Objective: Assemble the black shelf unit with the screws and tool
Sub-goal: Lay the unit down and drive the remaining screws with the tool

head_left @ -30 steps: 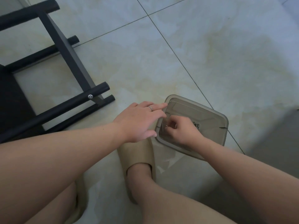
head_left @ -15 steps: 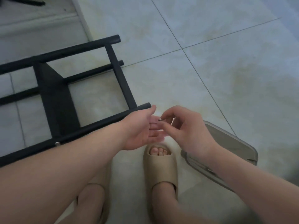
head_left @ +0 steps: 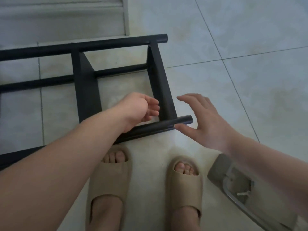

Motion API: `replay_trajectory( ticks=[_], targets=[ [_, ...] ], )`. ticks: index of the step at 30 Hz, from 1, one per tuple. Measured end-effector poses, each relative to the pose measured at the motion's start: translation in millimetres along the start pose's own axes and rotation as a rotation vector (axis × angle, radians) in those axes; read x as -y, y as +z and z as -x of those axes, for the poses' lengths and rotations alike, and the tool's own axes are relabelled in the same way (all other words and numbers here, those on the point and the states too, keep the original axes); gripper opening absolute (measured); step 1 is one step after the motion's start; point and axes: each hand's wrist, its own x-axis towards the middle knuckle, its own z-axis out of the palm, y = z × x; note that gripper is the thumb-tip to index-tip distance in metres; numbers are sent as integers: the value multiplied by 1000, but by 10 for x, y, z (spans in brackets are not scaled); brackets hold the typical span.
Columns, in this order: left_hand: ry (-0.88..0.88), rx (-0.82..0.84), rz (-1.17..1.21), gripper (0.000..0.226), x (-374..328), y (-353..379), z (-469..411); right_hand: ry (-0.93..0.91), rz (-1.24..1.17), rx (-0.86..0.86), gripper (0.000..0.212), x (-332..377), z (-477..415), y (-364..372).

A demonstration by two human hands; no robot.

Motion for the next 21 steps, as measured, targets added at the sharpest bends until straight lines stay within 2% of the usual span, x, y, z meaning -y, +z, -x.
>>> replay_trajectory(
  ticks=[2, 4, 6, 8, 12, 16, 18, 21],
  targets=[
    [44, -49, -183, 39, 59, 12, -108, -52, 107, 100, 87, -47, -124, 3],
    [83, 25, -304, 36, 112, 77, -157, -53, 151, 203, 100, -83, -231, 29],
    [147, 143, -413, 33, 130, 151, -171, -52, 125, 240, 102, -102, -299, 45],
    [181, 193, -518, 29, 116, 177, -159, -59, 94, 214, 97, -100, -333, 43],
    [180, 229, -553, 24, 137, 148, -95, -52, 70, 209, 93, -39, -283, 44],
    [155, 309, -503, 23, 261, 150, 56, -29, 34, 274, 91, 1, -95, 48],
    [143, 369, -498, 28, 313, 145, 103, -54, 95, 272, 92, -17, 13, 68],
    [126, 475, -545, 28, 401, 173, 177, -97, 269, 272, 106, -52, 146, 101]
  ],
)
